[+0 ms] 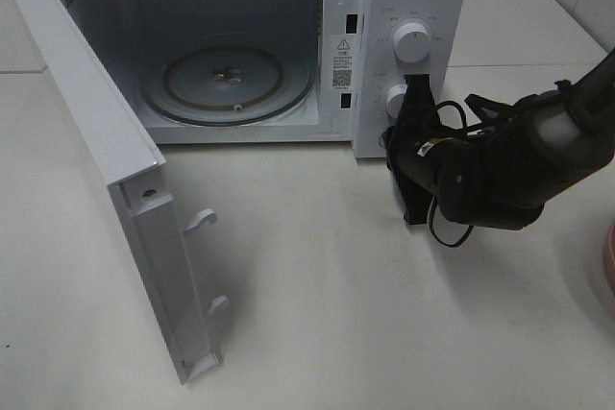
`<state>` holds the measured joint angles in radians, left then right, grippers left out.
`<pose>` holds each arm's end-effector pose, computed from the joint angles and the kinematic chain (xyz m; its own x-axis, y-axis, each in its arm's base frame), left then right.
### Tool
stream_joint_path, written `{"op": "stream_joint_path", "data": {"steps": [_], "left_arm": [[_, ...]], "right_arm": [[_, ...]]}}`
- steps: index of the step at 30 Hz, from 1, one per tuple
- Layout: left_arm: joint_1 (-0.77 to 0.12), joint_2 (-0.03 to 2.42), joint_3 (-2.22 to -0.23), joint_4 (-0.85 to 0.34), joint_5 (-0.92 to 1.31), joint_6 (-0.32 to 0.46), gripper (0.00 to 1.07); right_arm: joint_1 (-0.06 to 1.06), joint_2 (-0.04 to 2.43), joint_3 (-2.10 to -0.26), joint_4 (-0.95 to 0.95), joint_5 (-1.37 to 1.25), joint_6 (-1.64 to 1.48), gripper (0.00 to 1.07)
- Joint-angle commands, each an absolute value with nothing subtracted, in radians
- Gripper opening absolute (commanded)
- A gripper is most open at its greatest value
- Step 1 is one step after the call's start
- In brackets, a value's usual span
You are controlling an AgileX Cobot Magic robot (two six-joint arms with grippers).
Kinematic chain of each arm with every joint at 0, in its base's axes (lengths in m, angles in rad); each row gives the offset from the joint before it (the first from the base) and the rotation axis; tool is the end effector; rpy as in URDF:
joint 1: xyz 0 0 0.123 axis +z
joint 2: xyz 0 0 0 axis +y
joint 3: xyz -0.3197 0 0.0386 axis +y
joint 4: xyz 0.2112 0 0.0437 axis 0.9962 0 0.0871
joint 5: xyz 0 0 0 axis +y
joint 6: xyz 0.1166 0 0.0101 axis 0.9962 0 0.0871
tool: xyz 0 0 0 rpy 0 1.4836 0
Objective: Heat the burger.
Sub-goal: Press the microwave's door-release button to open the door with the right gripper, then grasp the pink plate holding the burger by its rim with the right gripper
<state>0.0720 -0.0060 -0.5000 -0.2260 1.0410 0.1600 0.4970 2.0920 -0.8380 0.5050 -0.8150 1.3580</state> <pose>-0.0506 -0.0263 0.2516 -0.4166 0.0135 -0.9090 0.1228 0.9916 -0.0415 0.3713 0.1545 0.1494 -0.1084 0.9941 -0.0052 0.3775 0.0461 0.9249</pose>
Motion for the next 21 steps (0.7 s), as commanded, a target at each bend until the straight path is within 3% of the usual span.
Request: {"op": "stream_joint_path", "data": {"steps": [1,13,21], "left_arm": [[0.071,-0.024,-0.498,-0.231,1.039,0.157,1.0],[0.071,-0.024,-0.498,-0.231,1.039,0.157,1.0],[0.071,-0.024,-0.498,-0.231,1.039,0.157,1.0]], "right_arm": [[0.493,2.045,-0.817,0.466,-0.807,1.37,0.0],[0.493,1.937,-0.71,0.453,-0.719,1.35,0.0],[0.49,1.828,-0.652,0.453,-0.526,1.221,0.01]]}}
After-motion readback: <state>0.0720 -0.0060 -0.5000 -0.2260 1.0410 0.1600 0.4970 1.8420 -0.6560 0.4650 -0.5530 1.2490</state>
